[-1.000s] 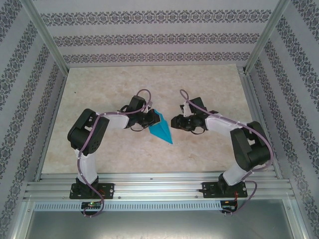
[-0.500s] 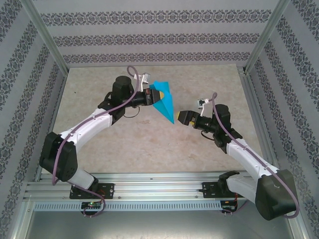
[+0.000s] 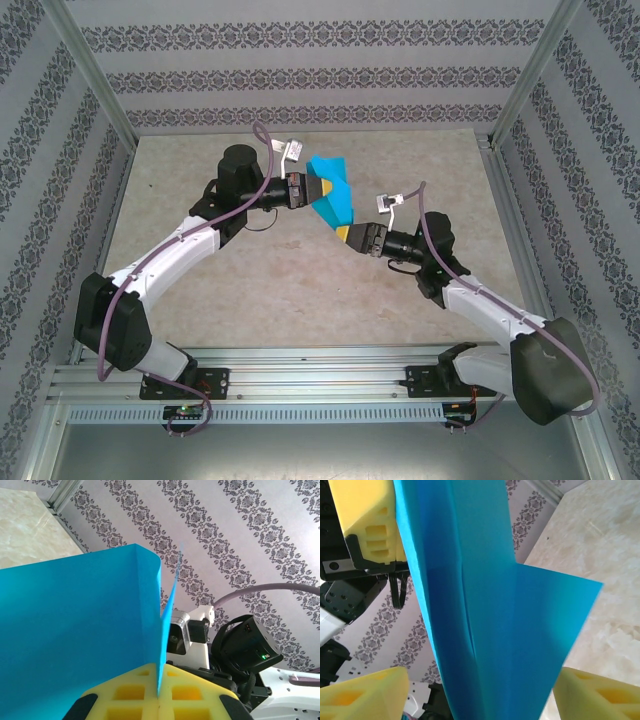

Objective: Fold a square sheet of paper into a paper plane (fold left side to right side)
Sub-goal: Turn over the paper at the center of the table.

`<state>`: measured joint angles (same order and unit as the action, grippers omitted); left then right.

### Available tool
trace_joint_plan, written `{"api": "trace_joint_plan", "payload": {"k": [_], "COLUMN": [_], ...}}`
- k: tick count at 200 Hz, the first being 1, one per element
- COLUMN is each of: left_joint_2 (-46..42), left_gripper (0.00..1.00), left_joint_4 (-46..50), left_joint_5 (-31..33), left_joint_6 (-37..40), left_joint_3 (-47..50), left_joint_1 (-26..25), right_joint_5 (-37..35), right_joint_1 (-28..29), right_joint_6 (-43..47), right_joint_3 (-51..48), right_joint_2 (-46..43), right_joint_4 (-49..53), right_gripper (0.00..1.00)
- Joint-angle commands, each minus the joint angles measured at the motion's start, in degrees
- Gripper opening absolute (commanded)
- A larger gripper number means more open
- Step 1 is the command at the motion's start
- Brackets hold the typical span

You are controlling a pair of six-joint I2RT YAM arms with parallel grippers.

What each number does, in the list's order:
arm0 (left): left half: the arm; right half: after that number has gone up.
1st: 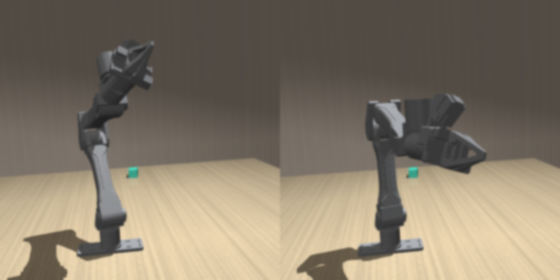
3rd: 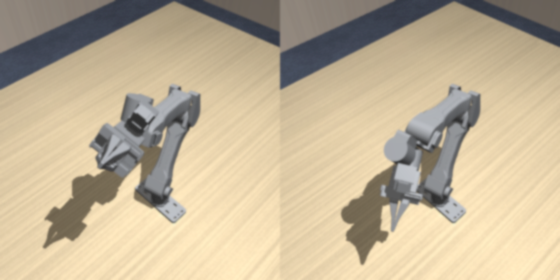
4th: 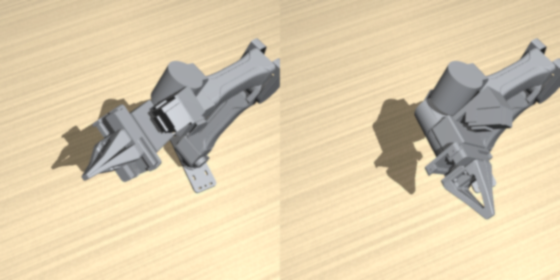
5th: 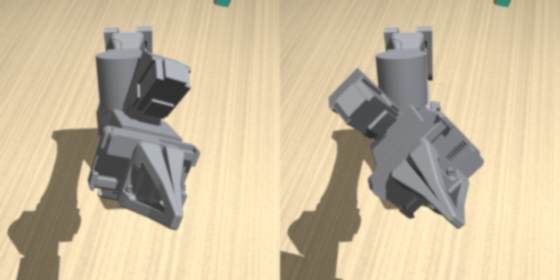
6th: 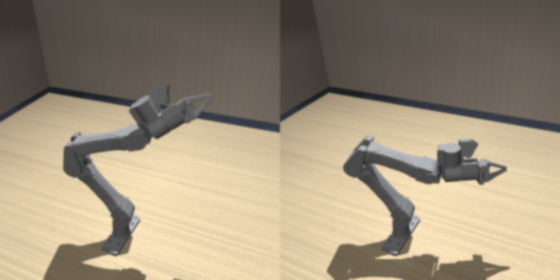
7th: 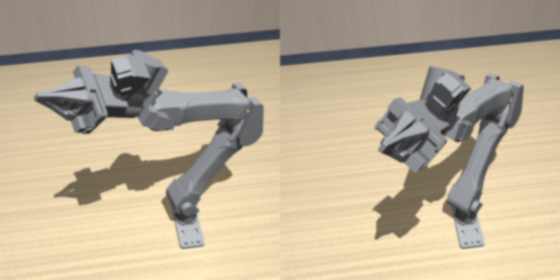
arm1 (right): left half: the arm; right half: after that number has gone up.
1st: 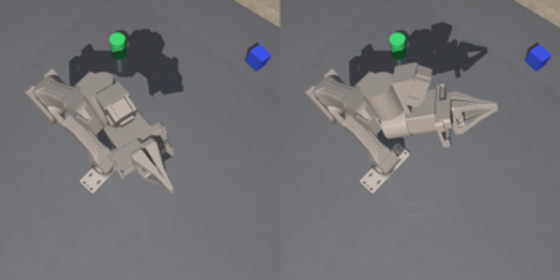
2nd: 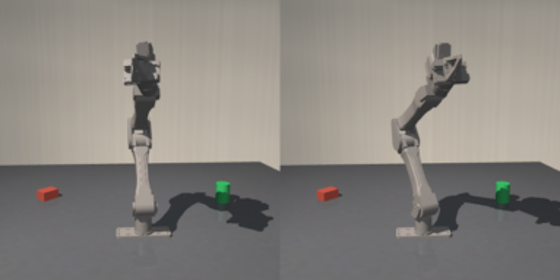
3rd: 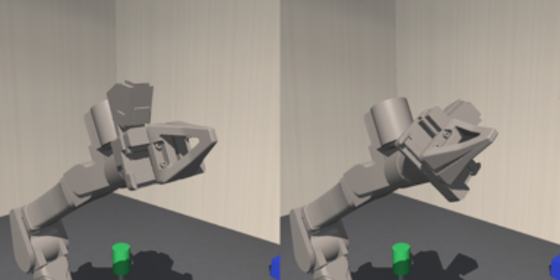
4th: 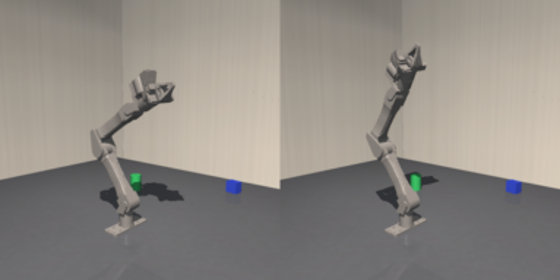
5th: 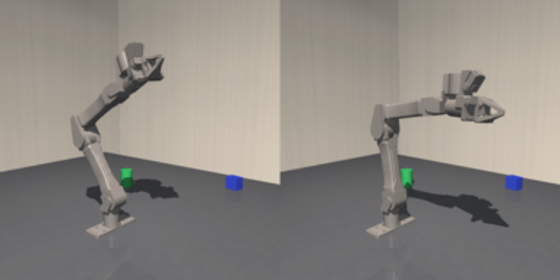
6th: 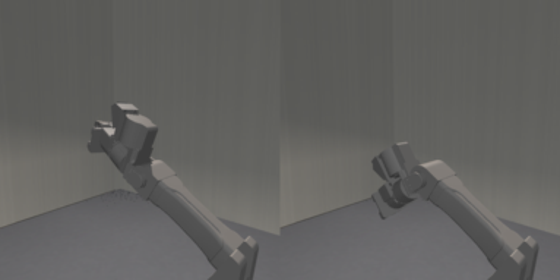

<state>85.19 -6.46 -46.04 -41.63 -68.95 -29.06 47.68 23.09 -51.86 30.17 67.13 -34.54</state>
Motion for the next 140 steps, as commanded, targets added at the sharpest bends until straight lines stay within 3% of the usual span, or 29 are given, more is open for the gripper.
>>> {"api": "trace_joint_plan", "payload": {"k": [1,59,75,94,115,140], "left_joint_2": [-1.5,-0.8,-1.1,-2.2,-5.5,-11.9], "left_gripper": [0.03,0.07,0.16,0.38,0.54,0.73], "left_joint_4": [-2.9,0.3,1.6,4.0,9.1,20.0], "left_joint_5": [-1.1,1.3,2.0,3.2,5.8,15.4], "left_joint_6": [-0.1,1.0,1.6,2.3,4.3,7.8], "left_joint_3": [0.4,0.5,0.8,1.3,2.5,4.3], "left_joint_1": [-0.5,-0.1,0.4,2.2,5.8,11.4], "right_joint_5": [2.5,2.2,0.6,-3.2,-12.0,-37.0], "right_joint_1": [0.3,0.1,0.1,0.5,2.9,10.6], "right_joint_6": [-1.9,1.1,5.0,11.8,23.4,35.9], "right_joint_3": [1.9,2.3,3.1,5.1,10.2,18.1], "right_joint_2": [1.0,0.1,-1.3,-3.3,-4.9,-3.1], "right_joint_4": [-5.9,-0.4,6.2,17.4,36.0,56.9], "right_gripper": [0.64,0.27,0.16,0.03,0.0,0.0]}}
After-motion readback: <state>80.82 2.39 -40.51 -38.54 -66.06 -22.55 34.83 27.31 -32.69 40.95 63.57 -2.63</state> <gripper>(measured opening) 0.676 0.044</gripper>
